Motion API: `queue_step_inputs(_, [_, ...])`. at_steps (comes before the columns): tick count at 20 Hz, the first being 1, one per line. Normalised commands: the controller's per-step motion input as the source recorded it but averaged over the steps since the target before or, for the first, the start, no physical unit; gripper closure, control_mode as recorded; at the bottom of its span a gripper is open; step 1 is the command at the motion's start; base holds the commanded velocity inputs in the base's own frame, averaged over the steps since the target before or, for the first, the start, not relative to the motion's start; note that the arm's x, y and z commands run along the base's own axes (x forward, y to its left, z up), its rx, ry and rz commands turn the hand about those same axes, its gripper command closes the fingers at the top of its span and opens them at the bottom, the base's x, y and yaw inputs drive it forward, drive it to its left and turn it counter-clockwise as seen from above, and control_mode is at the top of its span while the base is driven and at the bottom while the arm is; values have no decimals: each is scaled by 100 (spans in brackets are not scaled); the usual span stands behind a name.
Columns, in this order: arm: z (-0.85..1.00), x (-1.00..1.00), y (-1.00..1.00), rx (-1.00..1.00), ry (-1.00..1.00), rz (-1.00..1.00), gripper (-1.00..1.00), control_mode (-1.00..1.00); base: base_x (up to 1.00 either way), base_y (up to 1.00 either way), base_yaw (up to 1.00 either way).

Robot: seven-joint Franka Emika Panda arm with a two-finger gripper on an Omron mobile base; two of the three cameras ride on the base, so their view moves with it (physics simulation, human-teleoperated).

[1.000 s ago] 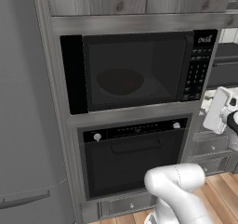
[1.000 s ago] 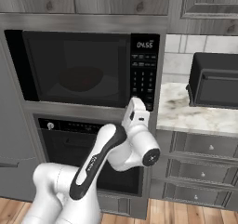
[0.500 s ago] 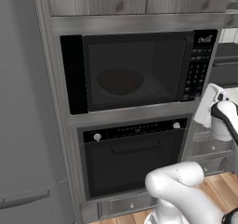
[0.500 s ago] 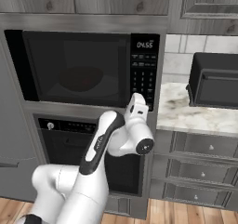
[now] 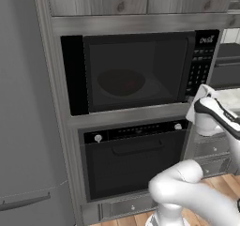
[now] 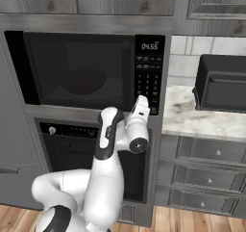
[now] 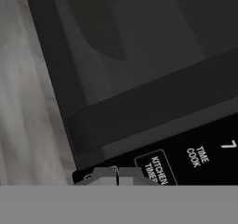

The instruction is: Pick the bell pepper from the sink and place it in the bowl. Then pick the bowl and place it in the microwave. Then close the microwave door and press the start button.

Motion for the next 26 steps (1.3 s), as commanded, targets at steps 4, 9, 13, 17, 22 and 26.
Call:
queue_step_inputs(4, [-16, 42, -9, 1, 1, -8, 100, -100, 0, 0, 0])
queue_step_inputs(9, [-16, 25, -26, 4, 0, -3, 100, -100, 0, 0, 0])
queue_step_inputs(13, [-5, 25, -33, 7, 2, -1, 100, -100, 0, 0, 0])
queue_step_inputs(17, [0, 36, -28, 7, 5, -1, 100, -100, 0, 0, 0])
queue_step_inputs(22, [0, 18, -41, 12, 7, 0, 100, -100, 0, 0, 0])
queue_step_inputs(26, [0, 4, -48, 15, 8, 0, 100, -100, 0, 0, 0])
